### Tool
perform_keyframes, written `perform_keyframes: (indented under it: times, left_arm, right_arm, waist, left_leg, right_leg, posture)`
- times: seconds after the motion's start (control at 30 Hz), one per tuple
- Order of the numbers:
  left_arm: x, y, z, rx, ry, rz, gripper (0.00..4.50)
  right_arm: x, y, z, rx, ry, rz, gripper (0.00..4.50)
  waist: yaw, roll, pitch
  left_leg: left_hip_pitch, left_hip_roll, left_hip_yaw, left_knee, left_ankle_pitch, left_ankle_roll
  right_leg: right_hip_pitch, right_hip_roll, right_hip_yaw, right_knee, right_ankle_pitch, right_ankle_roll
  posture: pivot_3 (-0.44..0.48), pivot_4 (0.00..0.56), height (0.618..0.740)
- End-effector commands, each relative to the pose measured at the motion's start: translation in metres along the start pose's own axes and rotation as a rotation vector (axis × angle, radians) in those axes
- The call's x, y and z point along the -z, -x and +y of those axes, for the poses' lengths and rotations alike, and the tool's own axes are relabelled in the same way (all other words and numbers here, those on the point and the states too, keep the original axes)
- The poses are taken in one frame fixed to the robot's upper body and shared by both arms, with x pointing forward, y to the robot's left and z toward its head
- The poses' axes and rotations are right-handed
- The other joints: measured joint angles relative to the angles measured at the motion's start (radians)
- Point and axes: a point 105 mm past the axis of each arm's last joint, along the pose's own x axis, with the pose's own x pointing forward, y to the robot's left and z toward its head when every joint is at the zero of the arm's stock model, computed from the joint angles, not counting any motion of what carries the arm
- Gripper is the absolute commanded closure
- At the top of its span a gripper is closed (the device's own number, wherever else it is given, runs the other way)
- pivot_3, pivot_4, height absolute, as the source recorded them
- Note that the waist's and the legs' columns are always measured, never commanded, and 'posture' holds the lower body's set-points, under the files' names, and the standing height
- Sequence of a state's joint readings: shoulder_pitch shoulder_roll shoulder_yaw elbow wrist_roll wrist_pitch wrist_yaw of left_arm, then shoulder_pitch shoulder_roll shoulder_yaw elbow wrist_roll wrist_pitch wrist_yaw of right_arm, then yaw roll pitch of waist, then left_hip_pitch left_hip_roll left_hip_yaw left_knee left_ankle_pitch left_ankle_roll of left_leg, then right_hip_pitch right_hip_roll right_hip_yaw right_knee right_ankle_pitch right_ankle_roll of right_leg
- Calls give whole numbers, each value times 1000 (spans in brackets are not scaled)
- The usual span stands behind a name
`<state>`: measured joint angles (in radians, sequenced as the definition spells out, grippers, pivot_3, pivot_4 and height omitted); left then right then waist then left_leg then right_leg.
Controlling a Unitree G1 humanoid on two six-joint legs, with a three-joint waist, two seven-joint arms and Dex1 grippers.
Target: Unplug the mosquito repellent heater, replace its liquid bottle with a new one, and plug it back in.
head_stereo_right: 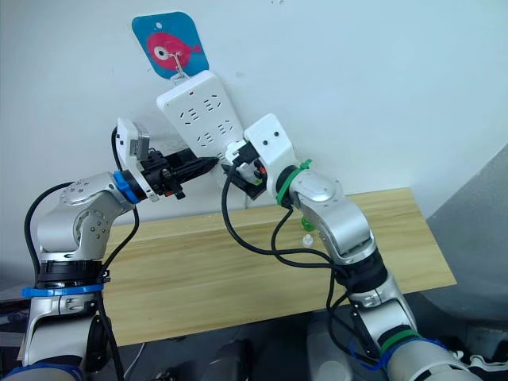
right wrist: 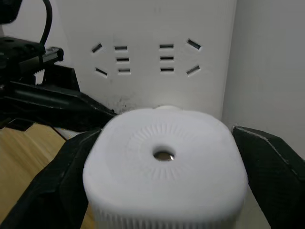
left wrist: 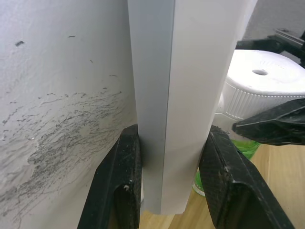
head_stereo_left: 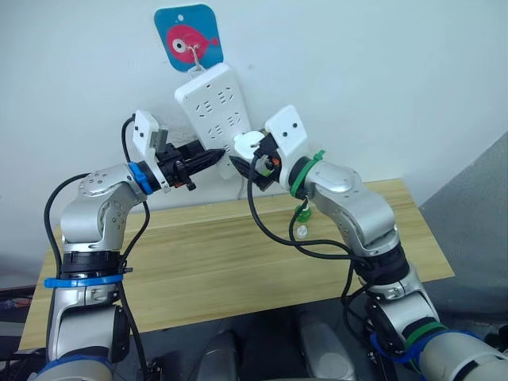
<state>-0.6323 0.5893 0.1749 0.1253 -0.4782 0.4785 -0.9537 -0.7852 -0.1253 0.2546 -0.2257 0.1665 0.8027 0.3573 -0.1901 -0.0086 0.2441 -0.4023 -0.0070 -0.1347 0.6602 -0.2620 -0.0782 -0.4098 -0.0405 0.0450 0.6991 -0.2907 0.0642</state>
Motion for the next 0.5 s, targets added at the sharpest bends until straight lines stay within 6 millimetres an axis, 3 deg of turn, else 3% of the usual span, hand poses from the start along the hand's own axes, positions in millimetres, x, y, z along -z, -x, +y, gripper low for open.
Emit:
perform_keyframes:
  times: [0.03,0.17,0.5]
  left_arm:
    - [1,0,9,-46,-62,29,3209]
    - [-3,4,25,-132,-107,6,3209]
    - [-4,23,39,-220,-222,27,218]
  right_arm:
    - [-19,15,6,-33,16,-67,0]
    - [-20,30,15,-90,15,-71,0]
    - [-21,48,18,-106,-14,-111,0]
  waist:
    - [0,0,0]
    - [3,0,0]
    - [2,-1,-1]
  left_leg:
    - [0,0,0,0,0,0]
    - [1,1,-1,1,-1,2]
    - [2,1,-1,1,-2,3]
  right_leg:
    - [0,0,0,0,0,0]
    - [1,0,-1,1,0,0]
    - [1,1,-1,3,0,0]
  posture:
    - [-184,183,734]
    - [-183,183,734]
    - [-151,184,734]
